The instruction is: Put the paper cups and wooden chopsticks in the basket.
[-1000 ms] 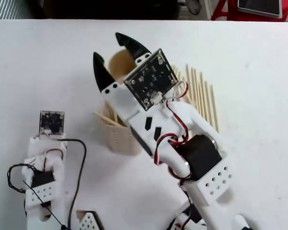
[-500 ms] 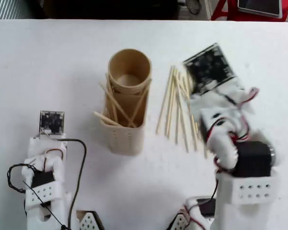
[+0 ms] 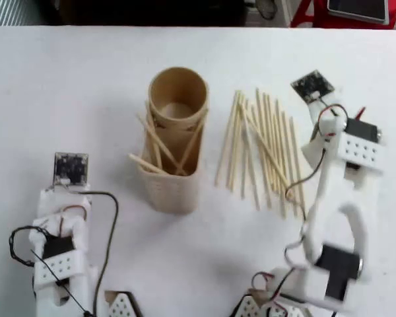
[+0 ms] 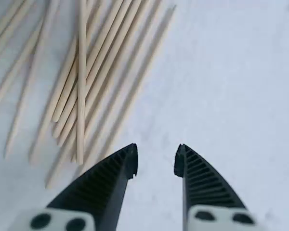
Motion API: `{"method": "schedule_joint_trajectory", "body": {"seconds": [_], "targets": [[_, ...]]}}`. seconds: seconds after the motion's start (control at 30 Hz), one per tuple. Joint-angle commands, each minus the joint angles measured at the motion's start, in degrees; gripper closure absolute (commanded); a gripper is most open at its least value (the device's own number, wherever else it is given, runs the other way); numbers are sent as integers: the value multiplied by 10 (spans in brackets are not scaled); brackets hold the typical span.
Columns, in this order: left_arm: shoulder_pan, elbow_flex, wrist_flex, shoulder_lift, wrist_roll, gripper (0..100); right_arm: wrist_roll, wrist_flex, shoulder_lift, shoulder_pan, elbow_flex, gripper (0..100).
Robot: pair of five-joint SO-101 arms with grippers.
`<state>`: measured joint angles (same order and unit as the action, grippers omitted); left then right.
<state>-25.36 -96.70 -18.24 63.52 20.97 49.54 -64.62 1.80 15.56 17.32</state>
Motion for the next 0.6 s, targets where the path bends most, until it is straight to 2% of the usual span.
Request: {"method": "schedule_joint_trajectory", "body": {"seconds": [0.0,0.33,0.57], "targets": [[-5,1,-1,9,7,902,7,52,-68,5,-4,868],[-5,1,-1,9,7,902,8,124,-160,1,-4,868],[-5,1,-1,9,7,902,8,65,-84,-1,-4,868]]}}
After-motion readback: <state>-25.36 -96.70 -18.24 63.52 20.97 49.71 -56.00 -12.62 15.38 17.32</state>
